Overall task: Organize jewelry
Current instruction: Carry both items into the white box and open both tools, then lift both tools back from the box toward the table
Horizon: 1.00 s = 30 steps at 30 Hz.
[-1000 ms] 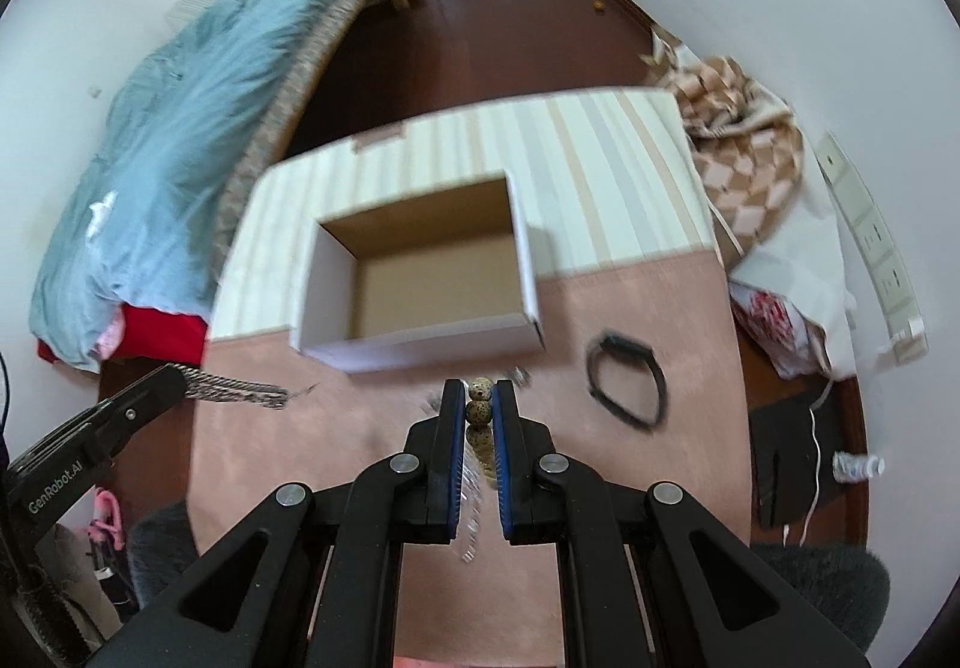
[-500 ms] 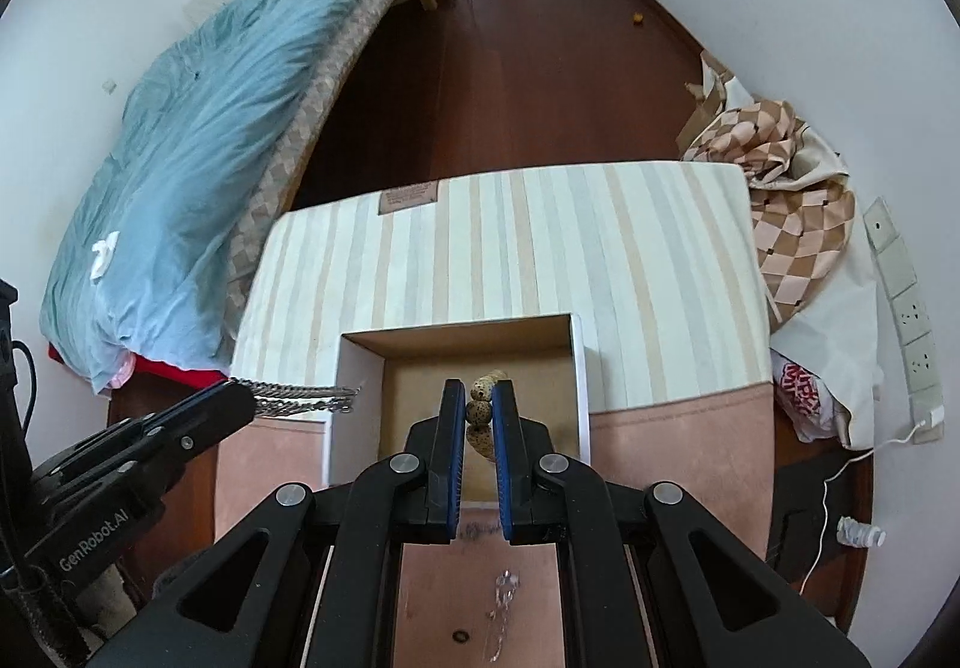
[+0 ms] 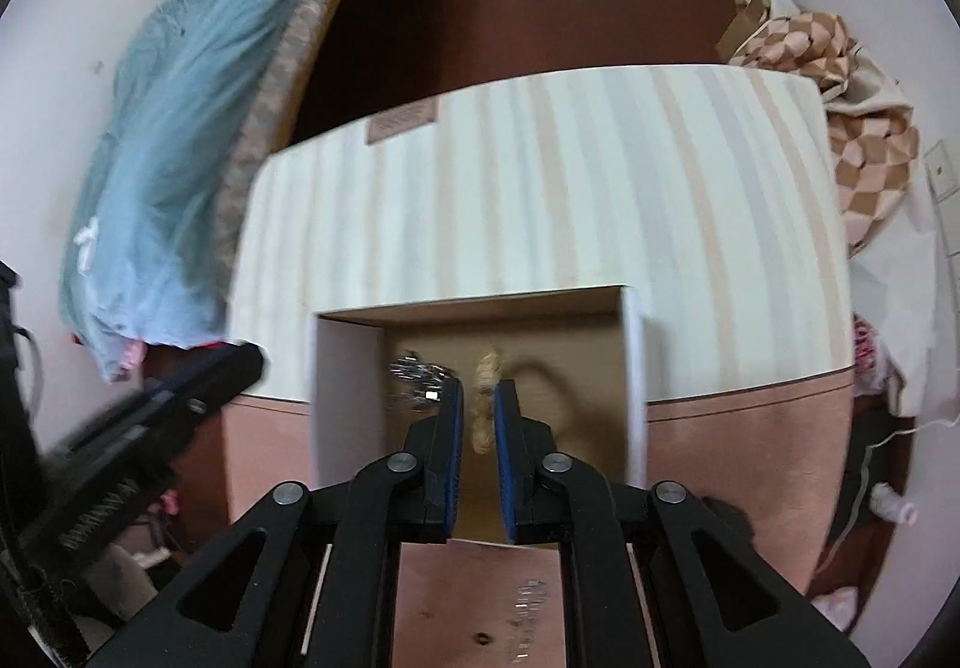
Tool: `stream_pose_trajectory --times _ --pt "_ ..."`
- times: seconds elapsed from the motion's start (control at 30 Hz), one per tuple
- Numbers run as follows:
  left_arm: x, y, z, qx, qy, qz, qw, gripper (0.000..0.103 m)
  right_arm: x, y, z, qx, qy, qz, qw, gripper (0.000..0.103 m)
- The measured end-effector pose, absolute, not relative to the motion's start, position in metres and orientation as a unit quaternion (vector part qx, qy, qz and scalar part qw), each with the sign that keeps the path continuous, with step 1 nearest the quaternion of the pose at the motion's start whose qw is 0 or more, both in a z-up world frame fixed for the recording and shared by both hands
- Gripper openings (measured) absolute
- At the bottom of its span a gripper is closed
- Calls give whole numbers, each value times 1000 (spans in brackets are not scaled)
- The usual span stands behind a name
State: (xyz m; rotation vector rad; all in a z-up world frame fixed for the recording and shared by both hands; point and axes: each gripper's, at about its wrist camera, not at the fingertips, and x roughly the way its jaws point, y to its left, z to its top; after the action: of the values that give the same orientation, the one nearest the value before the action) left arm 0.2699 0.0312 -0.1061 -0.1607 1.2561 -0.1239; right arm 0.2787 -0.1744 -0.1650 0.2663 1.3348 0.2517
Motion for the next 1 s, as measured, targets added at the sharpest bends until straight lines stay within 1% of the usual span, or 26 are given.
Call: stream_pose_trajectory --times 0.03,0.07,0.1,0.13,0.17,0.2,0.23,0.27,0.3,0.33,0.37,0.47,0.53,0.6,0.8,1.0 --pt "268 34 -106 -71 583 -51 808 73 275 -175 -166 108 615 106 774 37" --pt "266 36 -106 -69 576 -46 813 76 274 -176 -166 99 613 101 777 44" --pt "265 38 -107 -66 574 -41 815 76 270 -176 -164 86 607 95 785 53" --pt "263 40 -109 -56 576 -31 815 76 268 -176 -162 76 603 90 789 57" --pt "260 41 -110 -48 576 -23 816 76 265 -177 -160 61 600 81 794 57" --pt "257 42 -112 -41 574 -15 818 79 260 -177 -159 48 596 69 799 57" --pt "255 43 -113 -36 572 -11 819 85 258 -179 -158 41 592 63 802 58" --pt "250 44 -116 -28 570 -4 821 95 255 -179 -158 29 590 54 805 61" --pt "248 44 -117 -25 569 -2 822 100 251 -180 -158 17 588 44 808 70" --pt "243 44 -120 -19 567 3 824 100 247 -179 -159 7 584 36 811 81" --pt "240 44 -122 -15 566 6 824 100 245 -179 -159 2 583 32 812 84" --pt "230 43 -130 -2 564 14 826 102 229 -178 -165 -26 579 8 815 86" --pt "225 42 -134 0 563 13 826 102 222 -179 -169 -33 577 1 816 92" --pt "221 40 -137 0 564 14 826 102 218 -178 -170 -37 573 -2 819 96" --pt "207 35 -134 -5 559 12 829 102 204 -180 -165 -42 558 -14 829 96" --pt "192 29 -119 -3 546 12 838 102 188 -185 -148 -35 541 -17 840 96"
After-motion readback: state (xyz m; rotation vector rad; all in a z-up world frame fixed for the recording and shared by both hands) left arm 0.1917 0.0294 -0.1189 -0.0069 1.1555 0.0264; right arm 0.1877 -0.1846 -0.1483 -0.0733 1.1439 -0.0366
